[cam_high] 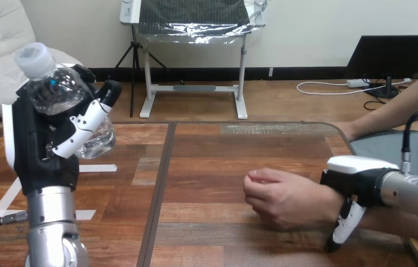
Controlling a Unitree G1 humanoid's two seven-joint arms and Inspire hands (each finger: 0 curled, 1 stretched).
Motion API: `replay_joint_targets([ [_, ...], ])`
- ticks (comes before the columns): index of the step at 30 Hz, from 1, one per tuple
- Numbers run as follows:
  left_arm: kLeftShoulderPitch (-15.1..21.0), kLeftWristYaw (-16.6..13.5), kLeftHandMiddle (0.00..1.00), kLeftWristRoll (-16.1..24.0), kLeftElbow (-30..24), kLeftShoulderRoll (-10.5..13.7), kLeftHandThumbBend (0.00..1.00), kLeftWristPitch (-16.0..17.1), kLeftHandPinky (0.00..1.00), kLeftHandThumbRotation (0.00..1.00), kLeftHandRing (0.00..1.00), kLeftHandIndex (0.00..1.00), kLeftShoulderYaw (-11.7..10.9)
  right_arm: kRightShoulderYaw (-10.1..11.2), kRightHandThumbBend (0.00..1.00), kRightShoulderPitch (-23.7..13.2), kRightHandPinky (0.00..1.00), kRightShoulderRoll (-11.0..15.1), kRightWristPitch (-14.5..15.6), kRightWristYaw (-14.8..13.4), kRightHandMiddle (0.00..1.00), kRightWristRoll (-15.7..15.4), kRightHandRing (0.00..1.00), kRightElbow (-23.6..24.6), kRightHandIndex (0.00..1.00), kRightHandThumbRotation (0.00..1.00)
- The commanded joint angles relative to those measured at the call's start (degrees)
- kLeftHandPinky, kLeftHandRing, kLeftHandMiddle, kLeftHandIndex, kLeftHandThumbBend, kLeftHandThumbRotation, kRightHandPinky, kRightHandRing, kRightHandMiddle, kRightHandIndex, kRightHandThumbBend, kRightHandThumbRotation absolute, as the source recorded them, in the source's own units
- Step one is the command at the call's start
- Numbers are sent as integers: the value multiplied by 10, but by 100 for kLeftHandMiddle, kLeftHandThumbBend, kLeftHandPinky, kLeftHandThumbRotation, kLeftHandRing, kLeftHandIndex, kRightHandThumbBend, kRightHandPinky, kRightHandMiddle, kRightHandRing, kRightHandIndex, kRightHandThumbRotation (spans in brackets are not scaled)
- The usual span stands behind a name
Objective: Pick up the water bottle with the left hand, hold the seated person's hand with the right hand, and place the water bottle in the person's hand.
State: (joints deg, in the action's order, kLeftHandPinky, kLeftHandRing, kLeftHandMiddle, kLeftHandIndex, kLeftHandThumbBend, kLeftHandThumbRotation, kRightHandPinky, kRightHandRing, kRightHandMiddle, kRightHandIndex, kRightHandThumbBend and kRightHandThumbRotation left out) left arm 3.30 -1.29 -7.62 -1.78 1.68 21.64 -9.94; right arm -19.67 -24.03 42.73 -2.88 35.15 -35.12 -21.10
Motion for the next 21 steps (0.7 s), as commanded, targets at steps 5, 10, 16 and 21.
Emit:
replay_joint_targets([
  [5, 31, 11, 32, 10, -6, -10, 57, 6, 21, 0, 26, 39, 25, 48, 85, -22, 17, 22, 13, -9, 35, 29, 25, 28, 33, 3],
  [10, 29, 15, 32, 12, -7, -15, 56, 4, 21, 0, 26, 39, 34, 59, 85, -27, 20, 24, 20, -5, 39, 37, 29, 39, 36, 4],
  [16, 30, 20, 32, 18, 0, -18, 56, 13, 21, 0, 26, 39, 41, 69, 86, -33, 25, 28, 28, -1, 46, 47, 36, 51, 38, 5],
  [21, 31, 23, 31, 20, 2, -20, 57, 12, 21, 0, 26, 39, 45, 76, 86, -38, 26, 29, 28, -2, 46, 49, 36, 57, 39, 5],
])
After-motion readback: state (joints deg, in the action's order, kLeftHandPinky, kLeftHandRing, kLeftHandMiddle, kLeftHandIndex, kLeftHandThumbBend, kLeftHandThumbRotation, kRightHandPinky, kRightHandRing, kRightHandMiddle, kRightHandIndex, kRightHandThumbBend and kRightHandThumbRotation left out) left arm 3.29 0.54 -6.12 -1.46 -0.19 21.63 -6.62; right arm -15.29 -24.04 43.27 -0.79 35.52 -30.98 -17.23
